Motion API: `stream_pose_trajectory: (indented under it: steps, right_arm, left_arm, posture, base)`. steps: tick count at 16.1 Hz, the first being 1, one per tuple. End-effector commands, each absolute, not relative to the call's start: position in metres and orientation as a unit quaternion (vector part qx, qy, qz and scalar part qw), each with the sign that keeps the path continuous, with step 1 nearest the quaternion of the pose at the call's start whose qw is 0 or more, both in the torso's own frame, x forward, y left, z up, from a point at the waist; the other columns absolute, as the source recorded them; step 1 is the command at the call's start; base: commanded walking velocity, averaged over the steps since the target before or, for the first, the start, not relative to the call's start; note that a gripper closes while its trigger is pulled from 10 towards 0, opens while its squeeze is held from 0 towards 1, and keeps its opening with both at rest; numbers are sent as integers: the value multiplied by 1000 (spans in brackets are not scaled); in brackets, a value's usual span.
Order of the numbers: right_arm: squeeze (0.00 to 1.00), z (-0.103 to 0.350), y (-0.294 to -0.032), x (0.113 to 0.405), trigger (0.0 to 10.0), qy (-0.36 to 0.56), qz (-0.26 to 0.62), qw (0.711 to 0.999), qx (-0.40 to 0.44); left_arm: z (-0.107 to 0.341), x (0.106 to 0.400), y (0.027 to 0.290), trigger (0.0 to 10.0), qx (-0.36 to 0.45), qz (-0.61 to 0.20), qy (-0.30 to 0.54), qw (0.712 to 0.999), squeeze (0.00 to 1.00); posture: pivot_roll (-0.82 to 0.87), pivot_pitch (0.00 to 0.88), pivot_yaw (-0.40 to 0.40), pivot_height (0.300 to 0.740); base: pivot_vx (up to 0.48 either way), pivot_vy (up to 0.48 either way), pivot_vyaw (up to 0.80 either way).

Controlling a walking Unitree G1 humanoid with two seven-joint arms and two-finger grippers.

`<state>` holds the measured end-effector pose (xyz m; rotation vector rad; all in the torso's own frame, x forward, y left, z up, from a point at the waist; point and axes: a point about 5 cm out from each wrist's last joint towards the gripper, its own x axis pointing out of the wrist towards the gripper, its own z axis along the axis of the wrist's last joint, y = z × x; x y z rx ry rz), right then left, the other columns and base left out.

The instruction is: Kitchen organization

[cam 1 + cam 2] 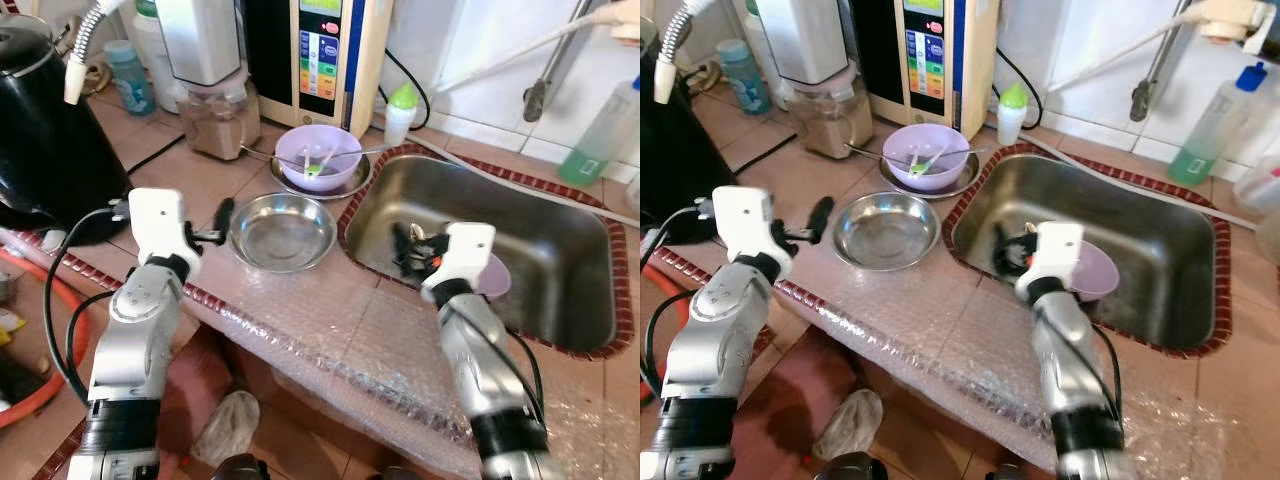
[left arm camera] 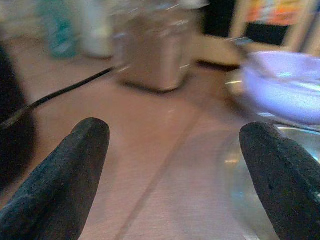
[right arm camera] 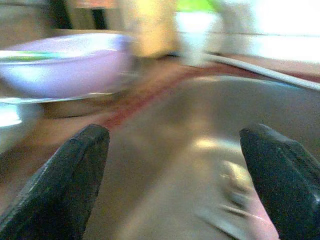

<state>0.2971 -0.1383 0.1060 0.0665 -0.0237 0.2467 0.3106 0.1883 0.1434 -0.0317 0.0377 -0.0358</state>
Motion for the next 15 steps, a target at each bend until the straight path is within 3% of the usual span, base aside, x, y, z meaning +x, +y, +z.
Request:
stream_pose_trajectory:
  steps: [1,2,5,9,14,15]
  right_arm:
    - [0,112,-129,296,10000,-16,155,987,32]
    - [0,116,-124,291,10000,-18,180,982,45]
    - [0,123,-120,287,10000,-40,194,978,62]
    - [0,130,-114,280,10000,-37,233,969,74]
    - [0,127,-121,277,10000,-25,216,973,73]
    - [0,127,-120,276,10000,-22,219,973,71]
  left_arm:
    - [148,315,190,10000,-19,-10,17,1000,1000]
    - [149,320,189,10000,-27,-12,25,999,0]
    - [149,336,184,10000,-75,-33,56,995,0]
    - [143,346,170,10000,-90,-66,92,989,0]
    - [118,350,149,10000,-79,-127,175,973,0]
    - [114,350,148,7176,-82,-127,185,971,0]
  posture:
    - [24,1,16,740]
    - [20,8,22,740]
    - [7,12,37,740]
    - [-2,2,61,740]
    - [-9,0,72,740]
    - [-16,0,73,740]
  base:
    - [0,0,0]
    - [0,0,0]
    - [0,0,0]
    - [0,0,0]
    - [0,0,0]
    - [0,0,0]
